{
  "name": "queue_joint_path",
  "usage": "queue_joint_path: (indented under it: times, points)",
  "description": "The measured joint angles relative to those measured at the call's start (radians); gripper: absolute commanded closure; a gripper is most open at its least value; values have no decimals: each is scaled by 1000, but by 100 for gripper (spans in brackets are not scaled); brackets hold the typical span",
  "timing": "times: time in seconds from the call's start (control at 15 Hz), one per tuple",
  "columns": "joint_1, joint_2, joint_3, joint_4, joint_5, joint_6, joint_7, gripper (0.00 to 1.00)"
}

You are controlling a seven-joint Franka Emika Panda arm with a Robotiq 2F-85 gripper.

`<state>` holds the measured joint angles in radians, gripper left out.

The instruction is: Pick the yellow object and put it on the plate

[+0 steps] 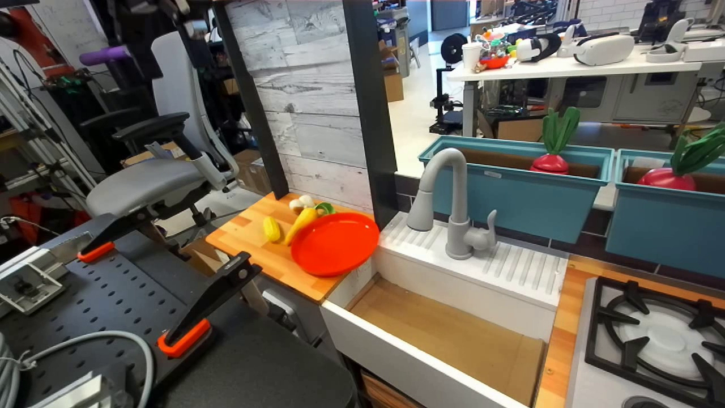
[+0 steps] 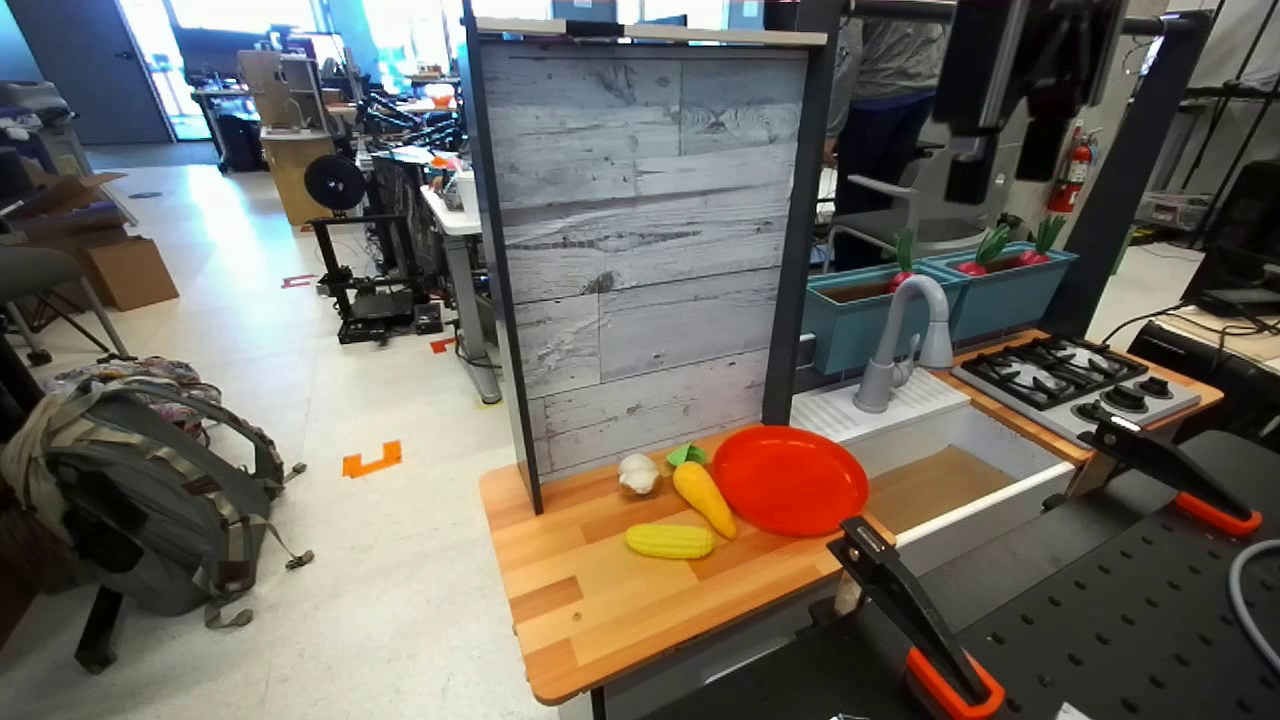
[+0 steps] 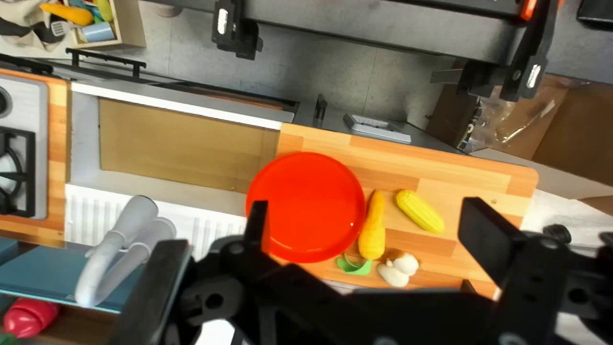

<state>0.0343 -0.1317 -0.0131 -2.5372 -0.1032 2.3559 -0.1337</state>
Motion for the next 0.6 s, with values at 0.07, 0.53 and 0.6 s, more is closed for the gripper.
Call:
queue_joint_path:
  times: [0.07,0.53,0.6]
  points:
    - [9,38,12,1,11,43,2,0]
    - [46,344,79,87,40,270,18,0]
    - [56,388,80,107,22,293,31,0]
